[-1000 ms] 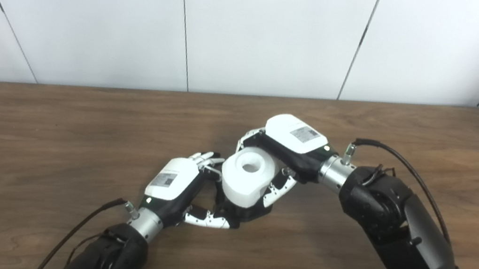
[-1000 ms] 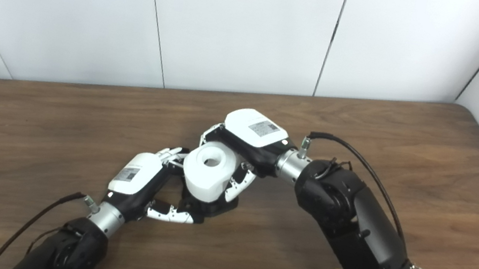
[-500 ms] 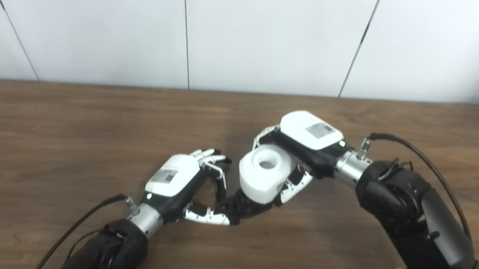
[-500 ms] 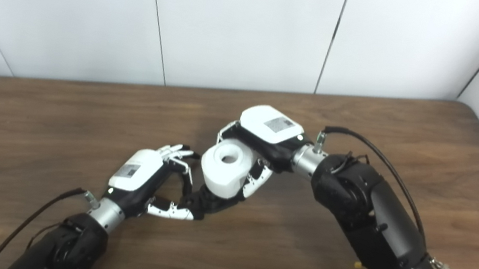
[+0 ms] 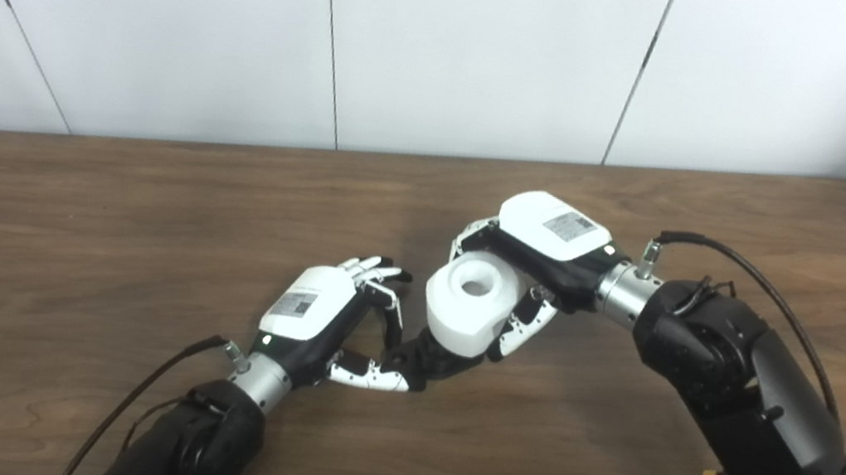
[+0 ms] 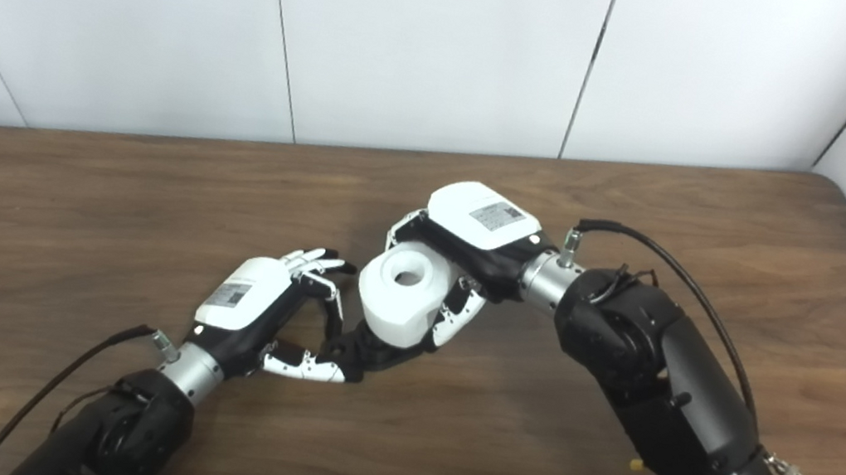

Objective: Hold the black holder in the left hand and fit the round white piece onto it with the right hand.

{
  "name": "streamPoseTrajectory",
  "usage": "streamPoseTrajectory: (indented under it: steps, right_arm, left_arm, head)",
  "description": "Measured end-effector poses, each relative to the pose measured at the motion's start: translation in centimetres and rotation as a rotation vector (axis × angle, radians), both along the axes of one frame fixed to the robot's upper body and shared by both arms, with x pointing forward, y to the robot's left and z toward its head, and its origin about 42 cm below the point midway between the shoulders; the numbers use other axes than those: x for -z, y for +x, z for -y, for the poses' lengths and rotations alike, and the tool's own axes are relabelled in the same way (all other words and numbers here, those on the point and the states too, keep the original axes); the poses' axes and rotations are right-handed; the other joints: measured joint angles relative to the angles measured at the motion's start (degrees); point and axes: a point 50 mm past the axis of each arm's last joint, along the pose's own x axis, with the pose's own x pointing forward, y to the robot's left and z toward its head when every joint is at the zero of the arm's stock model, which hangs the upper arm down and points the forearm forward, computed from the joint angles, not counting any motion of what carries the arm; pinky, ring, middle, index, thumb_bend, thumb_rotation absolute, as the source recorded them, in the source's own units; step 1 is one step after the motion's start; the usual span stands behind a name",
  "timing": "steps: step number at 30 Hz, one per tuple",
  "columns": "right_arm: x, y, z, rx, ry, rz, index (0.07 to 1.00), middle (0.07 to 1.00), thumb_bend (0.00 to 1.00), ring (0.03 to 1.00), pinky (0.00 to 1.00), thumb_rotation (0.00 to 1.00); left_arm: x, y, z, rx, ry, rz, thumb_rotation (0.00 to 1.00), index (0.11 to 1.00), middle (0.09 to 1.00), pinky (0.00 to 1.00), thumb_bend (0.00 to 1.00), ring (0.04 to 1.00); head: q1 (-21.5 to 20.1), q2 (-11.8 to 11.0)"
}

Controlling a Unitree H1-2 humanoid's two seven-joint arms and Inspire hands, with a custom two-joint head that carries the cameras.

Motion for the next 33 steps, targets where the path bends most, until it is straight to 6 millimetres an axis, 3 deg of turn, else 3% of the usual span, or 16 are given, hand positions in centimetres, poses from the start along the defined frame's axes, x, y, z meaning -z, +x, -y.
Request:
streamPoseTrajectory:
  steps: [6, 12, 33]
  right_arm:
    - [-0.2, -0.2, -0.4, -0.004, -0.005, 0.007, 0.483, 0.677, 0.52, 0.675, 0.65, 0.13]
    - [-0.2, -0.2, -0.8, -0.003, -0.006, 0.004, 0.483, 0.676, 0.52, 0.670, 0.61, 0.13]
    - [-0.1, -0.2, -1.4, -0.007, -0.010, 0.018, 0.484, 0.667, 0.52, 0.664, 0.62, 0.13]
  left_arm:
    - [0.0, 0.0, 0.0, 0.000, 0.000, 0.000, 0.05, 0.486, 0.862, 0.92, 0.52, 0.929]
    - [0.0, 0.0, -0.1, -0.002, -0.001, -0.001, 0.05, 0.486, 0.860, 0.93, 0.52, 0.933]
    - [0.0, 0.0, -0.2, -0.007, 0.001, -0.002, 0.05, 0.486, 0.859, 0.93, 0.52, 0.931]
  head:
    - [0.09, 0.09]
    - [0.26, 0.26]
    - [1.23, 0.62]
